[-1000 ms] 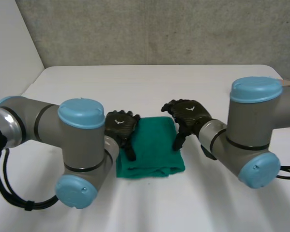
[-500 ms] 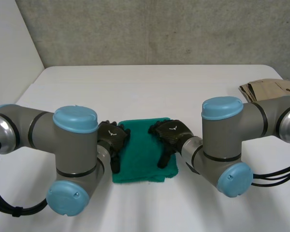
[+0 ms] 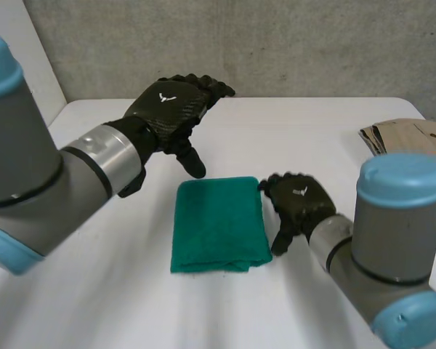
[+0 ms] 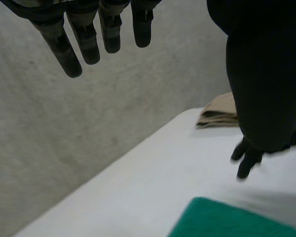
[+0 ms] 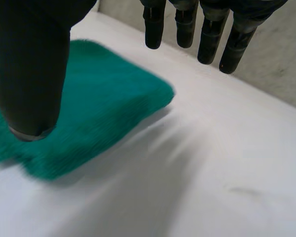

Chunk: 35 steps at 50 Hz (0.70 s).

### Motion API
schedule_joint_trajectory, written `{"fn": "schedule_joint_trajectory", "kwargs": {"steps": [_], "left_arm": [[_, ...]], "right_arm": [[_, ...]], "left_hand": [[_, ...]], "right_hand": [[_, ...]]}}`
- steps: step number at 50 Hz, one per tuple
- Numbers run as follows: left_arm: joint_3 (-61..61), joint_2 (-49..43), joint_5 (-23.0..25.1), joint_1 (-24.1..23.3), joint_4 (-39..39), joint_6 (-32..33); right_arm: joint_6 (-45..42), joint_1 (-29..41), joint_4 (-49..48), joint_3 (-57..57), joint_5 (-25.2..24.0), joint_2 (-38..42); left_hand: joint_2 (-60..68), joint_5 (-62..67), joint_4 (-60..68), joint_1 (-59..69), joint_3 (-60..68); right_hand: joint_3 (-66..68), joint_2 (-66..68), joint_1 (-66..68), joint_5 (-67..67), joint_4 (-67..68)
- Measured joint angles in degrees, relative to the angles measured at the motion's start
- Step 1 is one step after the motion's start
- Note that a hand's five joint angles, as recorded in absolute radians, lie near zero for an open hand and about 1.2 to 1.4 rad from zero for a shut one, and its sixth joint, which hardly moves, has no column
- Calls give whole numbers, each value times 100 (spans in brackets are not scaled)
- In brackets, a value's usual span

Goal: Fold the laundry.

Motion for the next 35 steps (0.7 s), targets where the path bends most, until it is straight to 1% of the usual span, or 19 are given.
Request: {"fn": "schedule_joint_trajectory", "kwargs": {"steps": [3,6,7,11,13,16,24,25,27,29,35], "left_arm": [[125,2,292,132,-300,-319],[149,-4,330,155,-353,-380],[176,-19,356,178,-406,-447],[181,-32,336,185,-417,-470],[159,-41,264,180,-400,-459],[129,-41,221,175,-384,-446],[58,-47,190,167,-352,-432],[47,-47,193,165,-346,-434],[43,-47,194,165,-344,-435],[28,-47,201,163,-337,-440],[14,-36,204,162,-327,-452]], "right_arm": [[3,137,-281,329,-133,11],[1,207,-398,403,-165,28],[-11,373,-629,483,-206,89],[-30,560,-851,485,-222,215],[-48,781,-1057,349,-216,508],[-71,876,-1145,201,-200,747],[-185,931,-1367,-122,-152,1300],[-208,928,-1462,-162,-134,1374],[-216,926,-1504,-173,-125,1401],[-239,921,-1694,-215,-105,1469],[-290,916,-1876,-336,-92,1572]], "left_hand": [[0,0,0,0,0],[0,0,0,0,0],[0,0,0,0,0],[0,0,0,0,0],[0,0,0,0,0],[0,0,0,0,0],[0,0,0,0,0],[0,0,0,0,0],[0,0,0,0,0],[0,0,0,0,0],[0,0,0,0,0]], "right_hand": [[0,0,0,0,0],[0,0,0,0,0],[0,0,0,0,0],[0,0,0,0,0],[0,0,0,0,0],[0,0,0,0,0],[54,45,20,14,17],[305,303,139,204,183],[361,357,174,236,239],[681,651,467,476,591],[822,663,604,594,731]]}}
